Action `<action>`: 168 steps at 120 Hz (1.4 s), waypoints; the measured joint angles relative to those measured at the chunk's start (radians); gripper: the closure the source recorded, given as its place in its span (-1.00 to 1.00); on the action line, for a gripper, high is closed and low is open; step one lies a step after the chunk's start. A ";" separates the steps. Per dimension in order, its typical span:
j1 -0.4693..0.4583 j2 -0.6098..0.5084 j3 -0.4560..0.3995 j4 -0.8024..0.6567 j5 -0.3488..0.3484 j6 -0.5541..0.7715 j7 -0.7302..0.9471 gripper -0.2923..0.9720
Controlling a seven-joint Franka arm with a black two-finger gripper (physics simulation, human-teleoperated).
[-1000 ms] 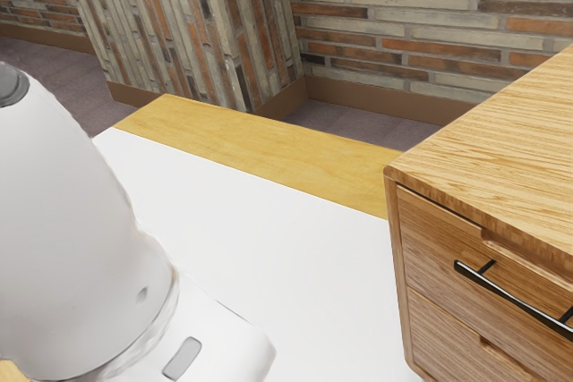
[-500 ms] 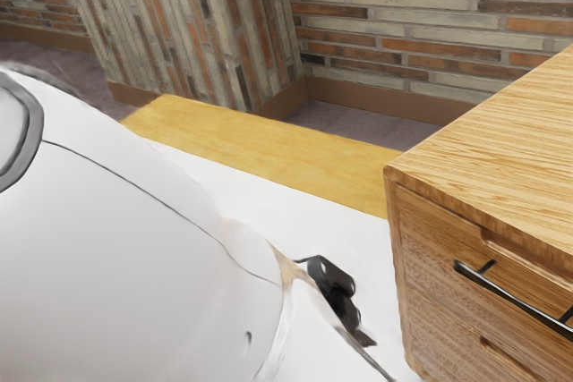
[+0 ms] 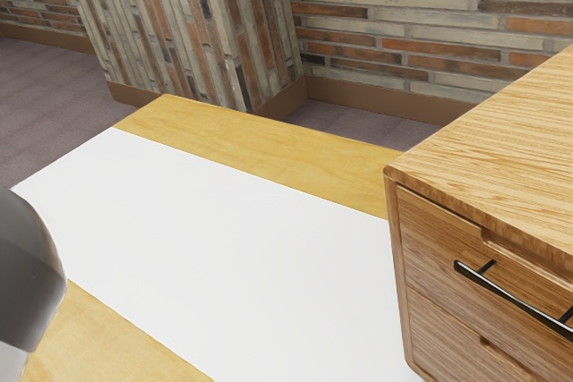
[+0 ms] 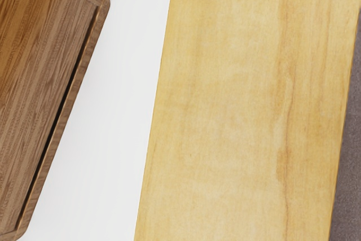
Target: Pull the drawer handle with one arm to open the drawer
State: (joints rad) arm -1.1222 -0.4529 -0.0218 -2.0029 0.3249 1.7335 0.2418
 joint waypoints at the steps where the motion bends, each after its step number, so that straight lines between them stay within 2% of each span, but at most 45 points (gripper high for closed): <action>1: -0.003 0.002 0.001 0.002 0.002 0.000 0.005 -0.50; 13: -0.016 0.026 0.018 0.044 0.027 0.018 0.057 -0.50; 33: -0.013 0.209 0.106 0.241 0.163 0.063 0.129 -0.50; 48: -0.012 0.231 0.143 0.264 0.233 0.081 0.175 -0.50; 61: -0.009 0.246 0.157 0.263 0.261 0.103 0.208 -0.50; 88: -0.005 0.268 0.172 0.230 0.271 0.187 0.259 -0.50; 108: 0.004 0.273 0.185 0.205 0.250 0.223 0.284 -0.50; 140: 0.002 0.230 0.194 0.157 0.234 0.245 0.313 -0.50; 168: 0.037 0.270 0.210 0.157 0.230 0.294 0.329 -0.50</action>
State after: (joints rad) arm -1.0853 -0.1825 0.1881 -1.8458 0.5548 2.0270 0.5709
